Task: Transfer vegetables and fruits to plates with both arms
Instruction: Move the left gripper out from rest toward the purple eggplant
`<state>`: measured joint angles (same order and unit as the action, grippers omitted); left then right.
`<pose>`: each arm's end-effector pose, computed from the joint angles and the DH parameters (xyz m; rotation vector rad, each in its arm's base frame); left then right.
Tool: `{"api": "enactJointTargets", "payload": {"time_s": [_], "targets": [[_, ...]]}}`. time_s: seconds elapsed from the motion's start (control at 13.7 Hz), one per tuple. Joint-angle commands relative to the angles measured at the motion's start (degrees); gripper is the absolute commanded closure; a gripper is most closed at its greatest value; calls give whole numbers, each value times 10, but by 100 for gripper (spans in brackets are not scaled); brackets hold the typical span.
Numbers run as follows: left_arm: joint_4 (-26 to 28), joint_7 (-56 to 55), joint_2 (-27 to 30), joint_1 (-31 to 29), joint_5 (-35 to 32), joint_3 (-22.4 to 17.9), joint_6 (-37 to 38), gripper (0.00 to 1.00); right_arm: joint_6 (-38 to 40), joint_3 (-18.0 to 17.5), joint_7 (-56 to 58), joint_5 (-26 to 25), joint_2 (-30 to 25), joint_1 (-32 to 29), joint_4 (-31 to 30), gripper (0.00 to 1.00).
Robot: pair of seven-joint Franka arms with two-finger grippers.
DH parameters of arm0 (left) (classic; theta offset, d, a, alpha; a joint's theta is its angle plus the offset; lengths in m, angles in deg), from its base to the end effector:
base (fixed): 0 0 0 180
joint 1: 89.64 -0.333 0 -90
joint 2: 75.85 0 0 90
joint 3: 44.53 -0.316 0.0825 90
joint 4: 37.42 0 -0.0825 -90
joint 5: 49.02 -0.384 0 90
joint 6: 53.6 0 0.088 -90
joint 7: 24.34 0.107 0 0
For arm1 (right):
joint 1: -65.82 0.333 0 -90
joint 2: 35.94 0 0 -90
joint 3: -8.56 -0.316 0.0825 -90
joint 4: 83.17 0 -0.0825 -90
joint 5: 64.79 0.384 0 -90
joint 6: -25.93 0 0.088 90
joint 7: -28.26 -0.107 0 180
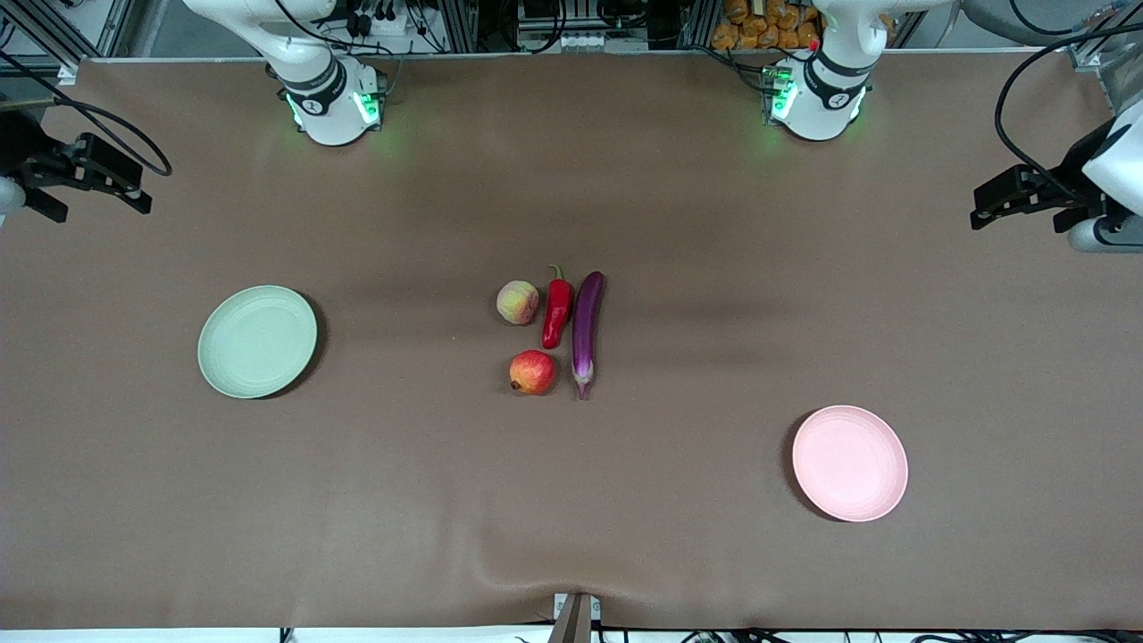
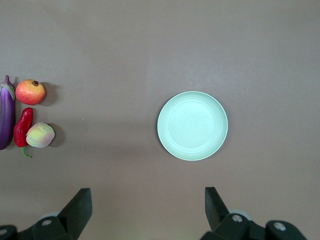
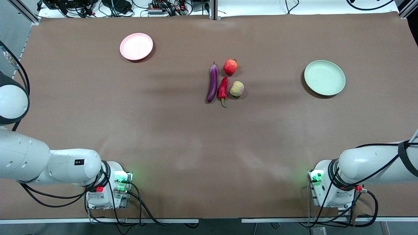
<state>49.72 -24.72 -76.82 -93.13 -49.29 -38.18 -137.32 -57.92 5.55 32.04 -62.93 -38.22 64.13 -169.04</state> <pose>0.5478 -0.0263 0.6293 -3.1336 0.0674 0.1198 0.5305 0.0167 0.6703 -3.1082 -0.1439 -0.0080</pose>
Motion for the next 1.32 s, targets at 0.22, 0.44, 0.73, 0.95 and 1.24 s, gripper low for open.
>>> {"api": "enactJointTargets", "payload": {"time_s": [0.22, 0.44, 0.73, 0.95, 1.24], "targets": [[-7, -21, -17, -20, 8, 4, 0, 0, 4, -1, 4, 10, 0, -4, 4, 0], [6, -20, -38, -14, 9, 8, 19, 0, 4, -1, 4, 10, 0, -4, 4, 0], [27, -20, -86, -20, 54, 9, 66, 0, 4, -1, 4, 10, 0, -5, 4, 0], [29, -33, -126, 2, 55, 11, 75, 0, 4, -1, 4, 10, 0, -5, 4, 0], [24, -87, -179, 73, 75, 11, 31, 0, 4, -1, 4, 10, 0, -6, 4, 0]]}}
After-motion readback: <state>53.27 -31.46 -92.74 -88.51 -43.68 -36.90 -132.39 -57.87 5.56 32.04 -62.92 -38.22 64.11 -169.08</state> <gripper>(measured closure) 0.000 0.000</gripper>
